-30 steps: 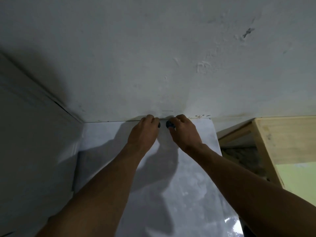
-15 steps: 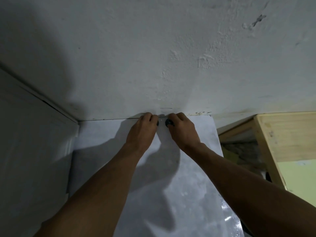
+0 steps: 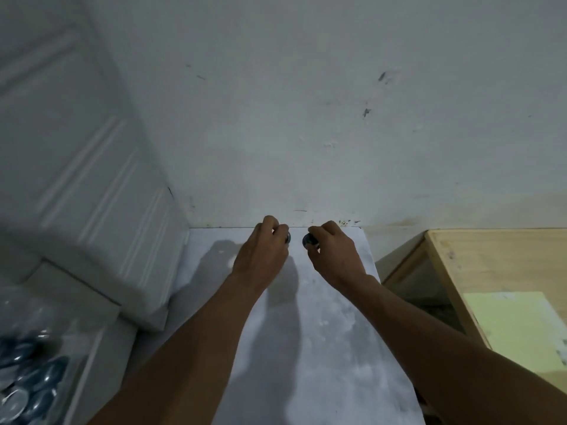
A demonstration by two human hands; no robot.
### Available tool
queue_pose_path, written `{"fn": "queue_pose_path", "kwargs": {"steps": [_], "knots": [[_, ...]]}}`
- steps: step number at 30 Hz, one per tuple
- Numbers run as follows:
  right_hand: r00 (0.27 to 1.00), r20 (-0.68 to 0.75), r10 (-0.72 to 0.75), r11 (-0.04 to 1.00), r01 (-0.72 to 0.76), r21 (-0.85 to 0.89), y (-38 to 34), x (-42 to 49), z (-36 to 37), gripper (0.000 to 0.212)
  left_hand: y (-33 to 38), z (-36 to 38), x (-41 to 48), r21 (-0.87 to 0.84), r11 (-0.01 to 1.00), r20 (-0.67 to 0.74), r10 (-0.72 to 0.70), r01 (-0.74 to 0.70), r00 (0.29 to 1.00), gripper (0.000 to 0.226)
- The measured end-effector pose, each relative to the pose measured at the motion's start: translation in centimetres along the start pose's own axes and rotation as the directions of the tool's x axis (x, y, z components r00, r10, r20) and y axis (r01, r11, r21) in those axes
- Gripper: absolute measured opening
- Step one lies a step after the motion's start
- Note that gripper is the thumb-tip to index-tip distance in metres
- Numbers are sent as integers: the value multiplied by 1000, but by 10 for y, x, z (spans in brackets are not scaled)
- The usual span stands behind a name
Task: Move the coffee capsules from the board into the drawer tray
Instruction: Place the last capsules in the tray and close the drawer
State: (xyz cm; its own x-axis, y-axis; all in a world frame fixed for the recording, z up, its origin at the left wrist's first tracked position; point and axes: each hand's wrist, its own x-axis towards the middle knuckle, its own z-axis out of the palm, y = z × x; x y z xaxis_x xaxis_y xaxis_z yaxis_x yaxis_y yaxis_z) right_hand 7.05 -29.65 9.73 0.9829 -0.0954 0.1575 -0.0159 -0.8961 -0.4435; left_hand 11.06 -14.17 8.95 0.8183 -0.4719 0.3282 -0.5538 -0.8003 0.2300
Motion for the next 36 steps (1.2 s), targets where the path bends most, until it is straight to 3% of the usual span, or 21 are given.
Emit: {"fn": "queue_pose_path", "kwargs": {"steps": [6,10,13,16,21,28,31,36], "knots": [[992,-94,-87,995,91,41,-40,-80,-33,15,33,-64,-73,-91,988,-34,-125,122,992,21],[988,-80,-128,988,135,80,-67,-132,-43,24,50,-104,-129,-116,981,-62,-163,155,985,36],[988,-60,-144,982,150,113,-91,-158,-48,42,52,-129,-164,-128,977,-118,-186,171,975,31],[981,-66,-184,974,191,120,-116,-176,-48,36,49,-152,-193,-138,966,-133,-236,218,963,22],[956,-101,-275,951,286,118,-170,-194,-38,21,18,-185,-236,-115,953,-206,-297,279,932,20],[936,-150,-317,929,338,148,-255,-209,-3,25,-50,-234,-301,-24,942,-269,-328,334,906,20],[928,-156,-337,924,358,132,-298,-222,21,24,-86,-254,-333,-93,931,-243,-365,353,899,19],[937,-167,-306,922,336,195,-359,-235,58,32,-138,-277,-371,-137,921,-203,-386,364,900,39]]}}
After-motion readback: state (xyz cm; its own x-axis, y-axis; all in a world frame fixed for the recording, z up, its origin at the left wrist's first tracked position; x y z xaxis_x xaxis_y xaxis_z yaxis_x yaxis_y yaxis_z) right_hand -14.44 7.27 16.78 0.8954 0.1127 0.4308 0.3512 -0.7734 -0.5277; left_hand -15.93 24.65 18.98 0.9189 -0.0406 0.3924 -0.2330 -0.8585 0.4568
